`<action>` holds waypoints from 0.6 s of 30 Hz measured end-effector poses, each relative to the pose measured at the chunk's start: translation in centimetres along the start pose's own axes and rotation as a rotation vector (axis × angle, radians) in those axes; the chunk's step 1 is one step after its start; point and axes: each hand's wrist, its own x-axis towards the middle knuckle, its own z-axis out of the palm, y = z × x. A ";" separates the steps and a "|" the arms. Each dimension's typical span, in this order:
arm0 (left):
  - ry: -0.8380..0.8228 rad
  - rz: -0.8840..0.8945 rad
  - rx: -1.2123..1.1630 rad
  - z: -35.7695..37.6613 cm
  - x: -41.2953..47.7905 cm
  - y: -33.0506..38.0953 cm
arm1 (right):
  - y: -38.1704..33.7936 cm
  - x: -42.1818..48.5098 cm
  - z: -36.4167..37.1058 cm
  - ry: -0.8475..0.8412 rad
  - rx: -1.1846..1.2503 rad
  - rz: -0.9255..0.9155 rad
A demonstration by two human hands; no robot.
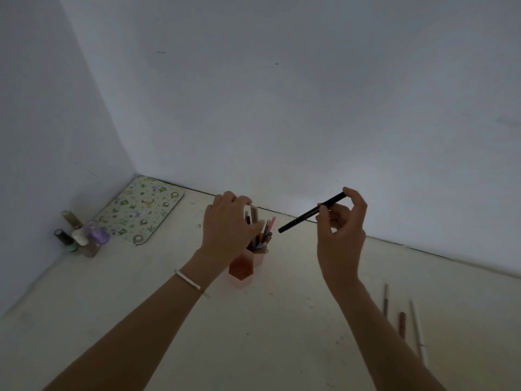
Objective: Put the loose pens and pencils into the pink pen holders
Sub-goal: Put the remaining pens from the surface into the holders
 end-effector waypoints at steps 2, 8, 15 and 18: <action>0.087 -0.080 -0.173 -1.2 0.5 -0.1 | 0.1 0.0 0.7 -0.034 -0.032 -0.028; 0.163 -0.144 -0.326 -4.9 1.8 -1.3 | 1.0 0.0 3.5 -0.281 -0.245 -0.171; 0.135 -0.114 -0.379 -6.0 1.4 -0.6 | 3.6 -1.5 4.7 -0.473 -0.446 -0.344; 0.125 -0.062 -0.400 -5.9 1.0 1.8 | 3.2 -1.3 3.6 -0.425 -0.403 -0.294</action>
